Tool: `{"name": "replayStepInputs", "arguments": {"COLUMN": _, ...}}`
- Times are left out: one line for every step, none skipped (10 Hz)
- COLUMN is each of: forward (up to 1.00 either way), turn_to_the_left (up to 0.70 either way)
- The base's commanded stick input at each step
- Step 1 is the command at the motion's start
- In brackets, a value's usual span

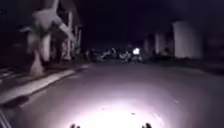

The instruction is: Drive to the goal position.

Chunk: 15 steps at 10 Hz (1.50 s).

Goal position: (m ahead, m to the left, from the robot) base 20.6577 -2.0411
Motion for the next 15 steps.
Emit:
{"name": "replayStepInputs", "arguments": {"forward": 0.85, "turn_to_the_left": 0.0}}
{"name": "replayStepInputs", "arguments": {"forward": 0.85, "turn_to_the_left": 0.0}}
{"name": "replayStepInputs", "arguments": {"forward": 0.85, "turn_to_the_left": 0.0}}
{"name": "replayStepInputs", "arguments": {"forward": 0.85, "turn_to_the_left": 0.0}}
{"name": "replayStepInputs", "arguments": {"forward": 0.85, "turn_to_the_left": 0.0}}
{"name": "replayStepInputs", "arguments": {"forward": 0.85, "turn_to_the_left": 0.0}}
{"name": "replayStepInputs", "arguments": {"forward": 0.85, "turn_to_the_left": 0.0}}
{"name": "replayStepInputs", "arguments": {"forward": 0.85, "turn_to_the_left": 0.0}}
{"name": "replayStepInputs", "arguments": {"forward": 0.85, "turn_to_the_left": 0.0}}
{"name": "replayStepInputs", "arguments": {"forward": 0.85, "turn_to_the_left": 0.0}}
{"name": "replayStepInputs", "arguments": {"forward": 0.85, "turn_to_the_left": 0.0}}
{"name": "replayStepInputs", "arguments": {"forward": 0.85, "turn_to_the_left": 0.0}}
{"name": "replayStepInputs", "arguments": {"forward": 0.85, "turn_to_the_left": 0.0}}
{"name": "replayStepInputs", "arguments": {"forward": 0.85, "turn_to_the_left": 0.0}}
{"name": "replayStepInputs", "arguments": {"forward": 0.85, "turn_to_the_left": 0.0}}
